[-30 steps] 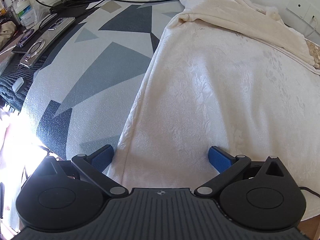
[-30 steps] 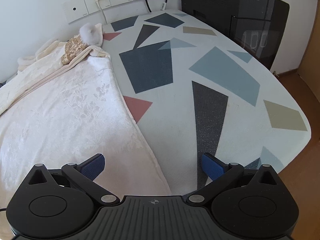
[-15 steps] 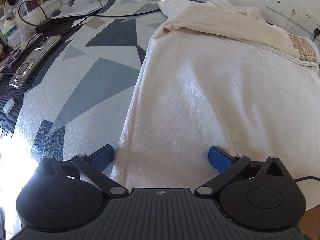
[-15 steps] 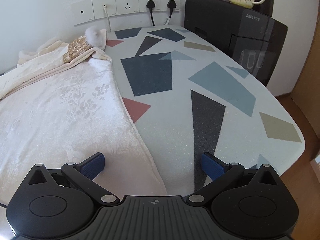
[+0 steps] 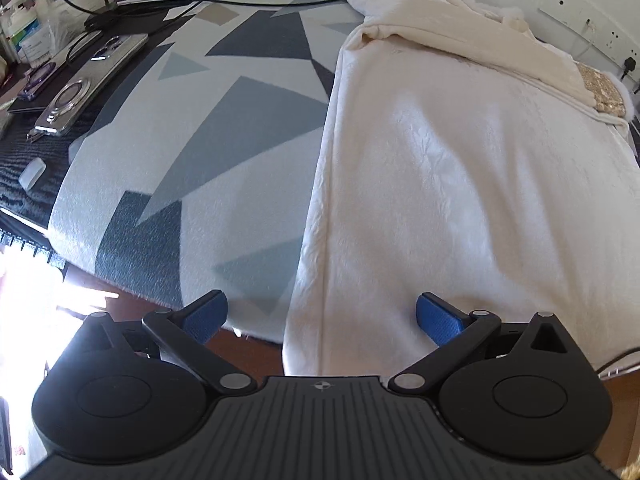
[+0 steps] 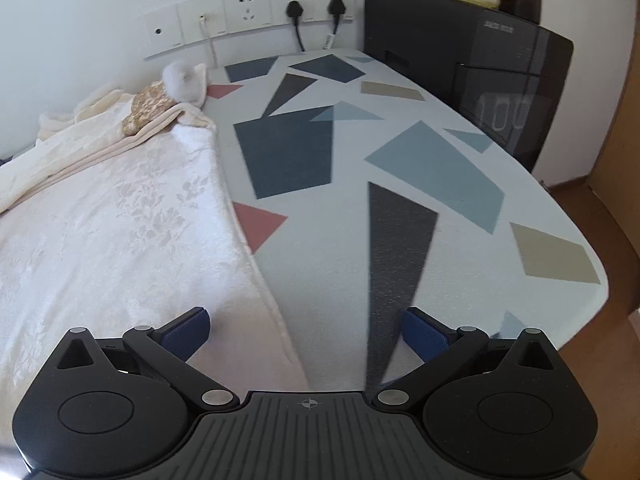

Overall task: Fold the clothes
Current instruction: 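Move both open grippers along the robe to its hanging hem edge, then grasp the robe hem edge with both grippers side by side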

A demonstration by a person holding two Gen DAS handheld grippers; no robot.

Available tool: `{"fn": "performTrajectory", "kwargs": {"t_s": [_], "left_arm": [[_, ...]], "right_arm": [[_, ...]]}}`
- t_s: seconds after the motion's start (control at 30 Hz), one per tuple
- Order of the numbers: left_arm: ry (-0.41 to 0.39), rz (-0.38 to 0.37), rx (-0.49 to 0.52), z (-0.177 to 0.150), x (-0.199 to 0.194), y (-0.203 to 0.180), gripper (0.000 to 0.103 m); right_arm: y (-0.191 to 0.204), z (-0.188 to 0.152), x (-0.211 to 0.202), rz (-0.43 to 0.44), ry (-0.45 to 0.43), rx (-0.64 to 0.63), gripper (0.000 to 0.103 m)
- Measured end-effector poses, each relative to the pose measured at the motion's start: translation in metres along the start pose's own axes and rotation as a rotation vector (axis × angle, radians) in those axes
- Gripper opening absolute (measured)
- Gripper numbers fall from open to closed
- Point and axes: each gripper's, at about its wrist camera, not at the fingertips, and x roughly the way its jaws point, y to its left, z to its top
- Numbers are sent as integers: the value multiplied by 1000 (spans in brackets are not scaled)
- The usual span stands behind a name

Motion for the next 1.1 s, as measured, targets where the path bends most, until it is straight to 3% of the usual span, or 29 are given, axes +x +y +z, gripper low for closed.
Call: {"fn": "performTrajectory", "kwargs": {"t_s": [0.17,0.5,0.57,0.7,0.77,0.8,0.87,0.97,1.1], "left_arm": [[-71,19,158,-24,-9,-23,102],[-245,66,497,-65,-20,-81,102],[-266,80,543,-70,-14,-93,87],[-306,87,610,-78,-9,-109,67],[-315,58,608,-81,-15,-107,49],[-327,58,602,-82,-20,-104,46],[-365,87,581,-85,-29,-98,31],[-392,145,508,-83,-38,-82,16],[-385,188,381,-75,-44,-57,16]], "right_arm": [[-42,0,-12,-14,-32,100,102],[-47,-12,-21,-7,-37,20,102],[-46,-12,-24,0,-39,12,102],[-43,-11,-28,13,-43,-4,102],[-42,-11,-30,20,-45,-12,102],[-41,-11,-31,24,-46,-16,102],[-40,-11,-33,30,-46,-20,102],[-41,-11,-31,40,-39,-10,102],[-43,-12,-30,52,-30,3,102]]}}
